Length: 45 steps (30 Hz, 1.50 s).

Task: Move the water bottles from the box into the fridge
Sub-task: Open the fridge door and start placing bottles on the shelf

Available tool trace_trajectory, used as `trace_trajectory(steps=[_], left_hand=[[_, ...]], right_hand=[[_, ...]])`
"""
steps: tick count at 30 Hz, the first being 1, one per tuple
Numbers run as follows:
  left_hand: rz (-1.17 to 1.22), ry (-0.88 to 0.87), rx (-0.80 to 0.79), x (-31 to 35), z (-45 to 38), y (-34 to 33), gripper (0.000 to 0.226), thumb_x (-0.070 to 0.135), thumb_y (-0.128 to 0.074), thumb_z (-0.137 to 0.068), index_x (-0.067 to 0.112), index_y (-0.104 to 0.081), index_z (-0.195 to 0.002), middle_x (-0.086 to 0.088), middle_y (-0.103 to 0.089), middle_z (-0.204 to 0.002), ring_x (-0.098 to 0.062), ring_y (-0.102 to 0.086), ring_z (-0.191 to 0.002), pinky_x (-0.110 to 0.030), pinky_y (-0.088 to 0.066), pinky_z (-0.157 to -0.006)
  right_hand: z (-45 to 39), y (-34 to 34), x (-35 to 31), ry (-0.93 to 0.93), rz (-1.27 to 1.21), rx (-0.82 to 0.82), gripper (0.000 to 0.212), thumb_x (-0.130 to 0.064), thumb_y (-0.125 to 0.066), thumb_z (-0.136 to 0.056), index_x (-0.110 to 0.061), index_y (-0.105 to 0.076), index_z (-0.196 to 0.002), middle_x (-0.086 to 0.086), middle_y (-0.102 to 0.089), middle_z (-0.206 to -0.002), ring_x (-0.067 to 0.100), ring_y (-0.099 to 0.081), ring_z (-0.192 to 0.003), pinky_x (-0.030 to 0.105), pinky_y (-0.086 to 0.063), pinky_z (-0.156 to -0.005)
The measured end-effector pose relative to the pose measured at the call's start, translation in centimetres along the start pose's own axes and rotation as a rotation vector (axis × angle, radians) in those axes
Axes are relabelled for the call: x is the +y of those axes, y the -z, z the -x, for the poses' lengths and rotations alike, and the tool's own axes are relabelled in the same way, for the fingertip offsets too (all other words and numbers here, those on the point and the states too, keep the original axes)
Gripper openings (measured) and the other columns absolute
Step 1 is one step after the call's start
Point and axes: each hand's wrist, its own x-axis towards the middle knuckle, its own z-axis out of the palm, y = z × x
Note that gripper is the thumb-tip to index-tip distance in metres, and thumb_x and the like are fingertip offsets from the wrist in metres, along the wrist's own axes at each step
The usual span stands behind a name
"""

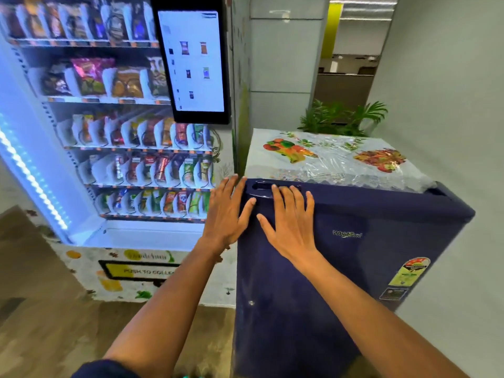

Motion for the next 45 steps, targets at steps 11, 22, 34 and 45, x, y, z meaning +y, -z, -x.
trace_trajectory(steps=[11,22,34,45], left_hand=[[0.109,-0.084,0.067,0.3,-2.7,-0.9,0.055,0.051,-0.036,-0.096,0.011,-0.053,-0.13,-0.009,-0.052,-0.118,-0.025,-0.049,-0.107,-0.041,-0.047,-0.089],[0.133,0.056,0.131,2.9,-0.8,0.0,0.053,0.052,-0.034,-0.095,0.007,-0.058,-0.112,-0.009,-0.051,-0.105,-0.024,-0.05,-0.097,-0.036,-0.046,-0.076],[0.116,0.133,0.233,9.5,9.2,3.6,0.042,0.038,-0.032,-0.1,0.006,-0.057,-0.111,-0.01,-0.05,-0.105,-0.026,-0.049,-0.095,-0.044,-0.046,-0.08],[0.334,-0.017,0.225,16.1,18.1,8.2,0.037,0.037,-0.049,-0.091,0.007,-0.068,-0.097,-0.001,-0.052,-0.086,-0.017,-0.049,-0.086,-0.02,-0.035,-0.075]], right_hand=[[-0.1,0.3,-1.6,-0.087,-0.001,0.091,0.056,-0.048,-0.039,-0.098,-0.012,-0.049,-0.139,0.01,-0.052,-0.137,0.029,-0.045,-0.131,0.056,-0.019,-0.117],[1.8,2.4,-1.5,-0.069,-0.052,0.091,0.049,-0.04,-0.035,-0.1,-0.013,-0.051,-0.138,0.008,-0.054,-0.135,0.028,-0.047,-0.129,0.055,-0.024,-0.116],[10.2,8.2,-0.7,-0.003,-0.212,0.118,0.05,-0.046,-0.036,-0.1,-0.013,-0.054,-0.133,0.005,-0.054,-0.135,0.025,-0.043,-0.133,0.055,-0.018,-0.119],[20.0,14.7,1.6,-0.085,-0.484,0.243,0.05,-0.05,-0.036,-0.101,-0.011,-0.057,-0.124,0.003,-0.056,-0.132,0.023,-0.035,-0.142,0.053,-0.014,-0.121]])
